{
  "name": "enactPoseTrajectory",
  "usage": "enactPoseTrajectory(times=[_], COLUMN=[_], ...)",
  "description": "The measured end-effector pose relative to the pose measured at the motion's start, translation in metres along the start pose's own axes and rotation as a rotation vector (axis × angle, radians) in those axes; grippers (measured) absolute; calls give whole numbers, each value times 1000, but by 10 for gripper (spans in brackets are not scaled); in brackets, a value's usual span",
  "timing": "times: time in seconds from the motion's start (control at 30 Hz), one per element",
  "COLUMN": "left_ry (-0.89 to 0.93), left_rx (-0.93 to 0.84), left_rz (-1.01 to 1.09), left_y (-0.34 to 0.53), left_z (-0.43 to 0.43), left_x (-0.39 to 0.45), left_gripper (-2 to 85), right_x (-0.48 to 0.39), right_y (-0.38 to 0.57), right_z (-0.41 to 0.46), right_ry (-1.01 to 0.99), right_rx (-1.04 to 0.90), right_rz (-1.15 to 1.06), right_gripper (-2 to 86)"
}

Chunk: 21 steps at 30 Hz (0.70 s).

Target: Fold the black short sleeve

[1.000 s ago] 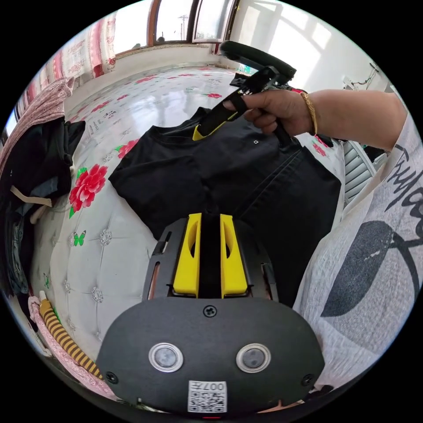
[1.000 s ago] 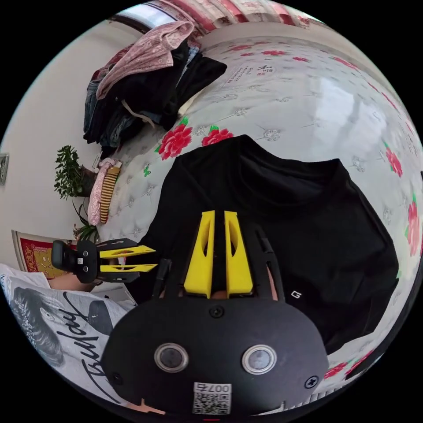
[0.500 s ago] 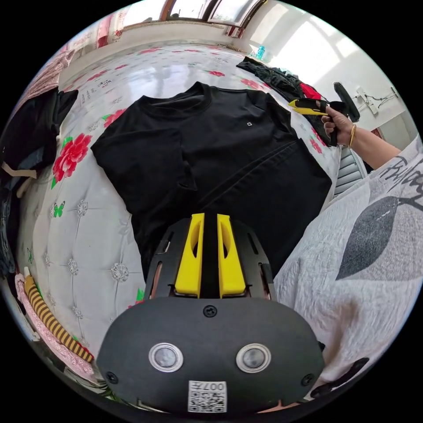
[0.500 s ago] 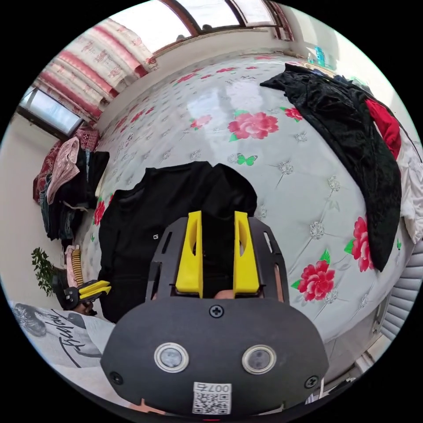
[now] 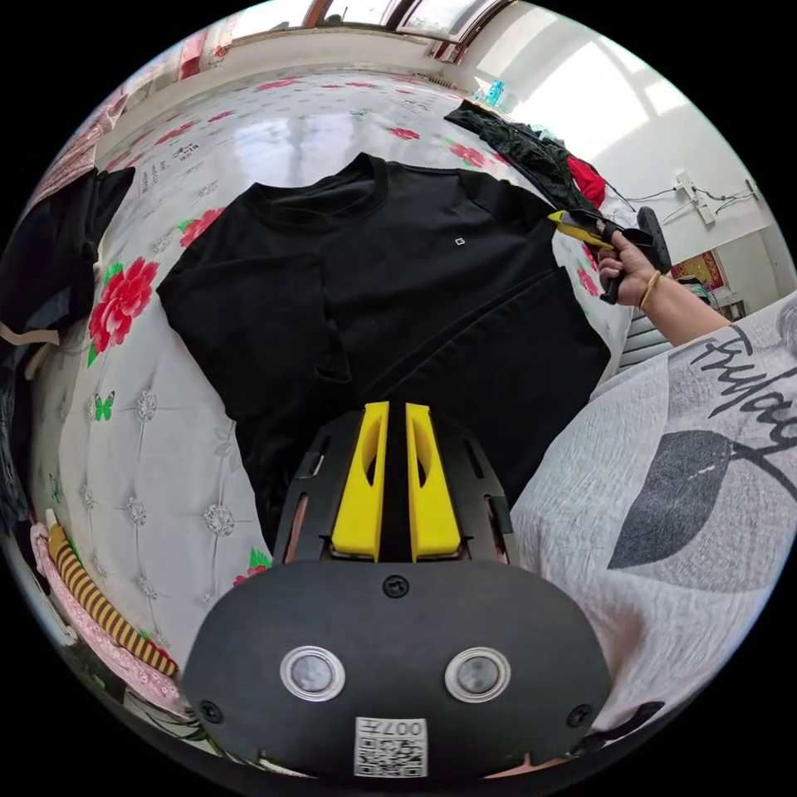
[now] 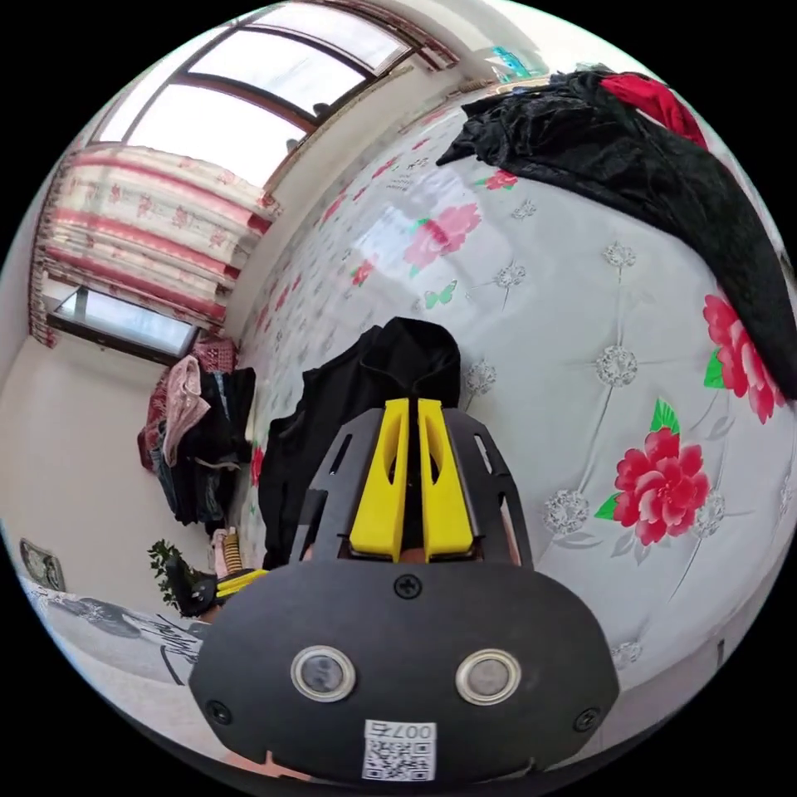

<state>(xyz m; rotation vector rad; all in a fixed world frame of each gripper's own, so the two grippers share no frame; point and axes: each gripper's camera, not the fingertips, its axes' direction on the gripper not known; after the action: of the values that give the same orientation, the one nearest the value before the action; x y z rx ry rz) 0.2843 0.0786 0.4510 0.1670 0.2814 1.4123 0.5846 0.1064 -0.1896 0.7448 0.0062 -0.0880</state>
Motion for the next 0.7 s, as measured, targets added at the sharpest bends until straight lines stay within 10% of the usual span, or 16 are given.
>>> enactPoseTrajectory(times=[0.3,0.7], left_ry=[-25,10], left_rx=[-28,44], left_rz=[-13,-94], left_y=[10,27], left_z=[16,12], left_x=[-18,-50], left_gripper=[4,3], right_x=[135,-285], right_y=[108,94], right_z=[-11,63], right_ry=[-729,-99], right_rx=[353,-364], right_rz=[720,-699], right_gripper=[-2,-2])
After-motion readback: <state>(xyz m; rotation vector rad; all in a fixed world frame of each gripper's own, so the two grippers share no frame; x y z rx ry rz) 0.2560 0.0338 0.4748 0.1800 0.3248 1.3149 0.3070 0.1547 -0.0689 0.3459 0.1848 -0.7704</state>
